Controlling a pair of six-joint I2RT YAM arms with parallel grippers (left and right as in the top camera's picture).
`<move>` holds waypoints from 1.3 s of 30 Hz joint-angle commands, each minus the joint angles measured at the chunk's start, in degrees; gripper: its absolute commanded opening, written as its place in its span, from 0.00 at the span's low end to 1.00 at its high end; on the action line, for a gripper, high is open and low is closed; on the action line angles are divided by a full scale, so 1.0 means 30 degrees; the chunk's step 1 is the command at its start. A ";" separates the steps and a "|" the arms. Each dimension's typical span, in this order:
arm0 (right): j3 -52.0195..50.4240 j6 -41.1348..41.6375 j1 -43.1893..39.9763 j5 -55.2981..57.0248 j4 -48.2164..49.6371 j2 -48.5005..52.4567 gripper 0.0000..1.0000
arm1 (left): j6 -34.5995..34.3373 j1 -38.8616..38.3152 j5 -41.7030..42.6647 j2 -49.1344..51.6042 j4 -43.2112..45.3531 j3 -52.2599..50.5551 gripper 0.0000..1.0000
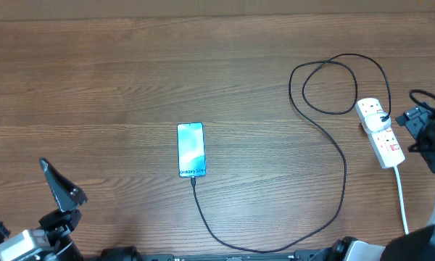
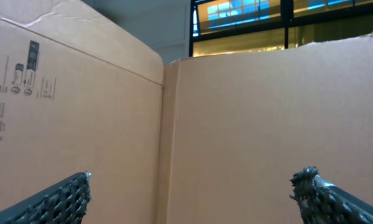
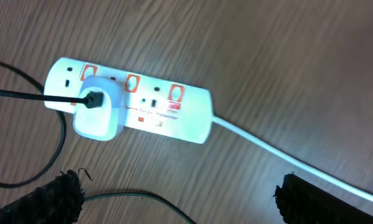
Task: Plug charger to phone and switch on socket
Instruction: 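Position the right gripper over the switch beside the plugged white charger, then lower the right gripper fingertips onto the orange socket switch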
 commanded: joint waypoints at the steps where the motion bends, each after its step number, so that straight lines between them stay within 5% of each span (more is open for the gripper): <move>1: 0.0379 -0.1158 -0.0015 -0.0787 0.0590 0.0554 1.00 | -0.0066 -0.0124 -0.1275 -0.0597 -0.0080 -0.0197 1.00; 3: 0.0379 -0.1151 -0.0022 -0.0787 0.1129 0.0860 0.96 | -0.0058 -0.0124 -0.1443 -0.0597 0.0000 -0.0240 1.00; 6: 0.0379 -0.1158 -0.0051 -0.0372 0.2186 0.1180 0.52 | -0.0066 -0.0117 -0.1428 -0.0597 -0.0036 -0.0270 1.00; 10: 0.0379 -0.1151 -0.0051 -0.0284 0.3300 0.1523 0.08 | 0.0000 -0.0073 -0.1523 -0.0597 -0.0255 -0.0277 1.00; 11: 0.0379 -0.1144 -0.0051 -0.0284 0.3432 0.1588 0.04 | 0.0000 -0.0073 -0.1610 -0.0597 -0.0262 -0.0277 1.00; 17: 0.0357 -0.1158 -0.0036 -0.0270 0.4838 0.1989 0.04 | -0.0007 -0.0087 -0.3585 -0.0590 -0.0976 -0.0277 1.00; 30: 0.0357 -0.1756 -0.0036 -0.0867 0.5668 0.6557 0.04 | -0.0015 -0.0087 -0.3730 -0.0590 -0.9282 -0.0277 0.99; 39: 0.0357 -0.2025 -0.0036 -0.1676 0.6215 0.7278 0.04 | -0.0015 -0.0087 -0.3723 -0.0590 -1.0061 -0.0277 1.00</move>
